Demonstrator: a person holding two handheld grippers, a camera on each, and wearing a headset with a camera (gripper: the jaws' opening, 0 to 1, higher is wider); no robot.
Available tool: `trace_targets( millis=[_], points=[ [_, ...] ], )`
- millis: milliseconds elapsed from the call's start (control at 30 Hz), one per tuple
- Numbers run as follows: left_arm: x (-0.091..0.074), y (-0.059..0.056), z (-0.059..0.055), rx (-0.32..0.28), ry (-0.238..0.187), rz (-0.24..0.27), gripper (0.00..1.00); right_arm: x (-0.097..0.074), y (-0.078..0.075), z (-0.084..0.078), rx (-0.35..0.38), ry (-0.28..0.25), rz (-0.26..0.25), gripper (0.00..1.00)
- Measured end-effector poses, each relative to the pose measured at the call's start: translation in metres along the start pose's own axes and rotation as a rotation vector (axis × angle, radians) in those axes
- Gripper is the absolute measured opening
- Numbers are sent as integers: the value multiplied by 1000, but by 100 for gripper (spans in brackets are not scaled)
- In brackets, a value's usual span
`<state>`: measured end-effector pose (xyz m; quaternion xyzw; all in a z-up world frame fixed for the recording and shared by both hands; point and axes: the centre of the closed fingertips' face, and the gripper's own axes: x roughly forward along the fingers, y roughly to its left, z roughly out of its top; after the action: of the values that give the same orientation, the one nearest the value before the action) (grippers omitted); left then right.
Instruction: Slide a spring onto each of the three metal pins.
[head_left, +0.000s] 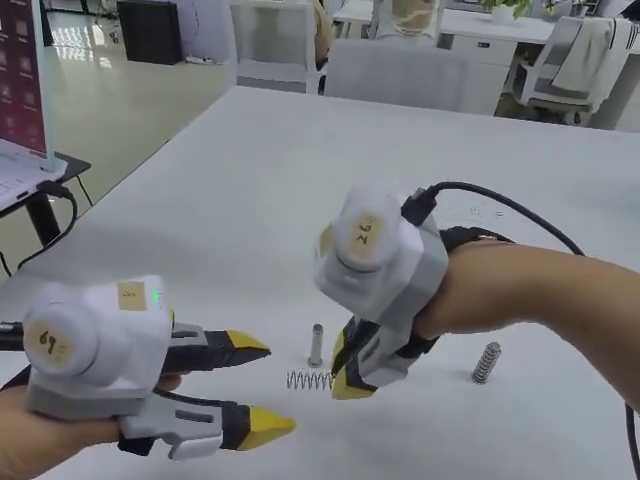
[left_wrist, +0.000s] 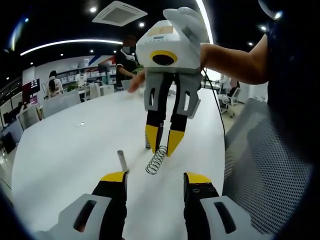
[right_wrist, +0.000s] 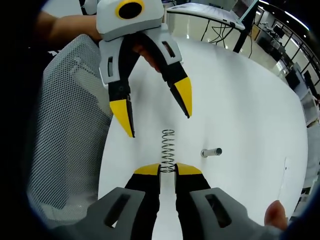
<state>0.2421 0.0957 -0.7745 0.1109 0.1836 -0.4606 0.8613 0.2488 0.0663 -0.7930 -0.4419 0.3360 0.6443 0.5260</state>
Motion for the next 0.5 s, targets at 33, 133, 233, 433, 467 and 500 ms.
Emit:
trace_targets(
  millis=[33, 133, 233, 433, 467, 500],
  points=[
    [0, 0, 1, 3, -1, -2, 38, -2, 1, 1, -3, 0, -1, 8],
    [1, -2, 6, 15, -9, -8, 36, -5, 1, 2, -11, -1, -6, 8],
    [2, -4, 10, 23, -16, -14, 34, -9, 3, 3, -20, -4, -7, 8],
    [3, -7, 14, 42, -26, -26, 29, -14, 6, 5, -44, -9, -8, 8],
    [3, -8, 15, 45, -28, -29, 28, -15, 6, 5, -51, -9, -6, 8],
    [3, -8, 16, 47, -29, -30, 28, -15, 6, 5, -56, -10, -7, 8]
  ],
)
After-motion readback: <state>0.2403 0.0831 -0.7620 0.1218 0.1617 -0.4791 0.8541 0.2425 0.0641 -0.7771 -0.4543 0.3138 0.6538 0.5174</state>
